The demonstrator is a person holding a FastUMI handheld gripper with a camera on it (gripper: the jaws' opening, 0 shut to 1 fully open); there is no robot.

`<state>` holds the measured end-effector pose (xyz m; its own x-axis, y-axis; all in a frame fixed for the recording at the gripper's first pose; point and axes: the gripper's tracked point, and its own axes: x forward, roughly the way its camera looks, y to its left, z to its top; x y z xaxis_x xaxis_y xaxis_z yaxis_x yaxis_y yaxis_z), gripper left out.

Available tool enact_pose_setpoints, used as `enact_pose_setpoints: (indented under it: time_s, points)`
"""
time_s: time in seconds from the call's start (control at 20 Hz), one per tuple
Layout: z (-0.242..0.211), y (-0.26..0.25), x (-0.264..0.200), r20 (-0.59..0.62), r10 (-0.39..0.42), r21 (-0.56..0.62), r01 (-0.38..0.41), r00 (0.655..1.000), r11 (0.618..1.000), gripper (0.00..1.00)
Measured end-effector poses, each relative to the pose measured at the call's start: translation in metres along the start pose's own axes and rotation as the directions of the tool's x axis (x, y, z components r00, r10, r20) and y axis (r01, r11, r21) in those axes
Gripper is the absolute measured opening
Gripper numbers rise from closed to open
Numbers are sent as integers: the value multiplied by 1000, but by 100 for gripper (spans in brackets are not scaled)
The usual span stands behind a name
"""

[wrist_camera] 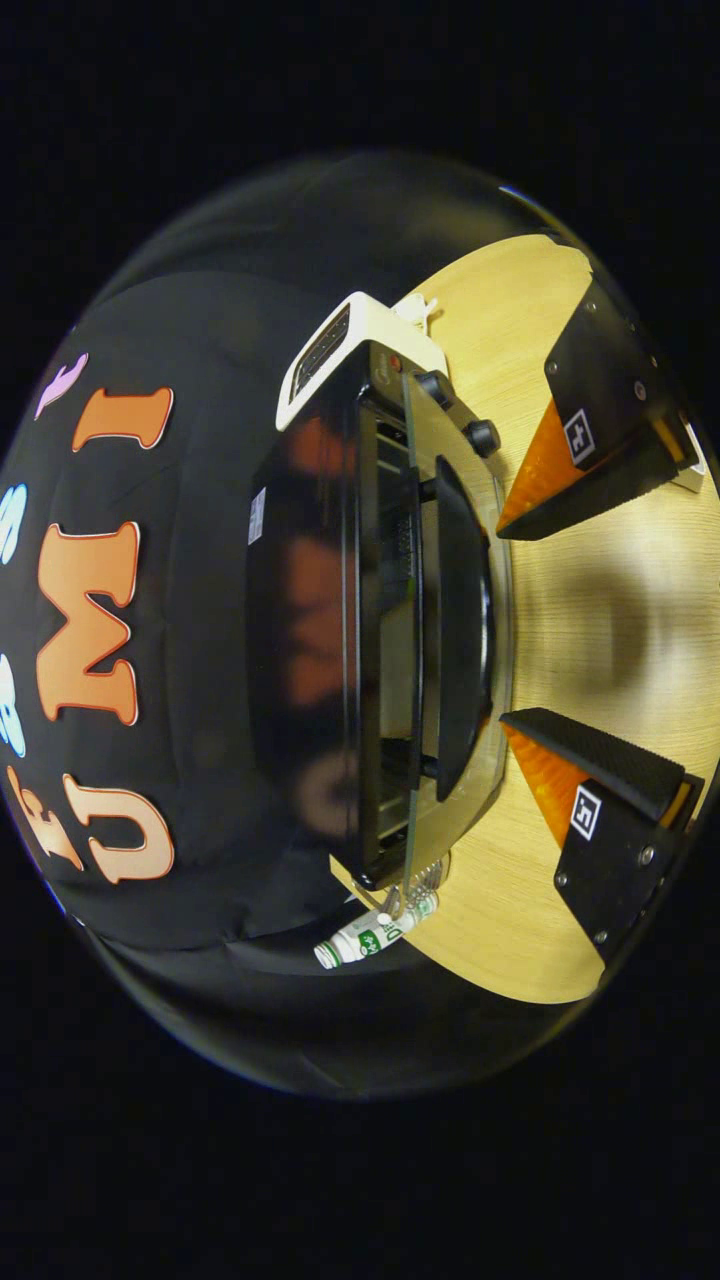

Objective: Open the toaster oven, put the food inside, and close the toaster oven door.

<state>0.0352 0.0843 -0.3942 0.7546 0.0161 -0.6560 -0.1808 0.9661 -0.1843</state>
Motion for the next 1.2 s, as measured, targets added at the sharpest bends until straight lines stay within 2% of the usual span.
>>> enact_pose_setpoints:
  time_s: [0.25, 0.55, 0.8, 1.2]
  points:
    - [17, 6, 5, 17, 8, 43, -9, 1000, 999, 100]
    - [37, -9, -25, 46, 17, 27, -18, 999, 999, 100]
    - [103, -40, -66, 170, -2, -2, 2, 985, 1000, 100]
    - [211, -69, -144, 361, -17, -30, 30, 933, 999, 100]
